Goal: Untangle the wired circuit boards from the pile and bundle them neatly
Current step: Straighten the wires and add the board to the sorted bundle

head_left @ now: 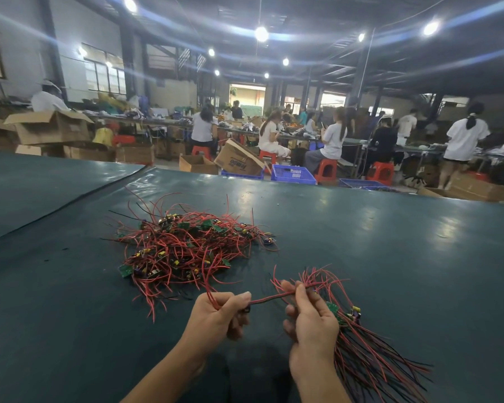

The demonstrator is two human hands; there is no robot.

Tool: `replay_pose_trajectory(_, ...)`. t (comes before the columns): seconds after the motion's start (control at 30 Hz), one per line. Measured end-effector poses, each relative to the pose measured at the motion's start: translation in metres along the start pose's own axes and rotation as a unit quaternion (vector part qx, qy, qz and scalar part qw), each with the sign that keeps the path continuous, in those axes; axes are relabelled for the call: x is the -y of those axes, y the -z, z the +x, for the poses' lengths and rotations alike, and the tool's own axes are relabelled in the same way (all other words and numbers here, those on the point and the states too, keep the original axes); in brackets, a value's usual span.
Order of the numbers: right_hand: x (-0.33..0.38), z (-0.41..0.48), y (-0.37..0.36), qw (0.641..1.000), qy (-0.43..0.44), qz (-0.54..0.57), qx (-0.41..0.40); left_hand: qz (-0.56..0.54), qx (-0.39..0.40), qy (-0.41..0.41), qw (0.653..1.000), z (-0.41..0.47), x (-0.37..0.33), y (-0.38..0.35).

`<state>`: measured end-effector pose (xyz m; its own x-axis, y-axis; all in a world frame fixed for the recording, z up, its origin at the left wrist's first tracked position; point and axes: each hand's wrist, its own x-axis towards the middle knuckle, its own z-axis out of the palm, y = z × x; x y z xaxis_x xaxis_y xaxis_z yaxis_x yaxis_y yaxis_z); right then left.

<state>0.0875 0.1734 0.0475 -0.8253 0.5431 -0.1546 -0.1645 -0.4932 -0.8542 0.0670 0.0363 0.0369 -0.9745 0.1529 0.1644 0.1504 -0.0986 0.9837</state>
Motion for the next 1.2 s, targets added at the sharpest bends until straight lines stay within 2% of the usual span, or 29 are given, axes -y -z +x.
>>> replay_pose_trajectory(0.53, 0.013, 0.002, 0.009, 0.994, -0.064, 0.093, -0.005, -0.012, 0.053, 0.003, 0.999, -0.007, -0.008, -0.001)
replay_pose_trajectory(0.73, 0.013, 0.0, 0.01, 0.993, -0.068, 0.097, -0.024, -0.017, 0.066, 0.006, 0.998, -0.008, -0.008, -0.001)
replay_pose_trajectory(0.97, 0.01, 0.003, 0.011, 0.995, -0.049, 0.087, -0.005, -0.028, 0.069, -0.012, 0.997, -0.007, -0.005, 0.001)
replay_pose_trajectory(1.07, 0.006, 0.001, 0.01, 0.997, -0.036, 0.048, 0.043, -0.043, 0.036, -0.008, 0.998, -0.004, -0.004, 0.002)
replay_pose_trajectory(1.2, -0.009, -0.015, 0.0, 0.987, -0.009, -0.105, 0.118, -0.045, 0.01, -0.01, 0.999, -0.001, -0.002, 0.001)
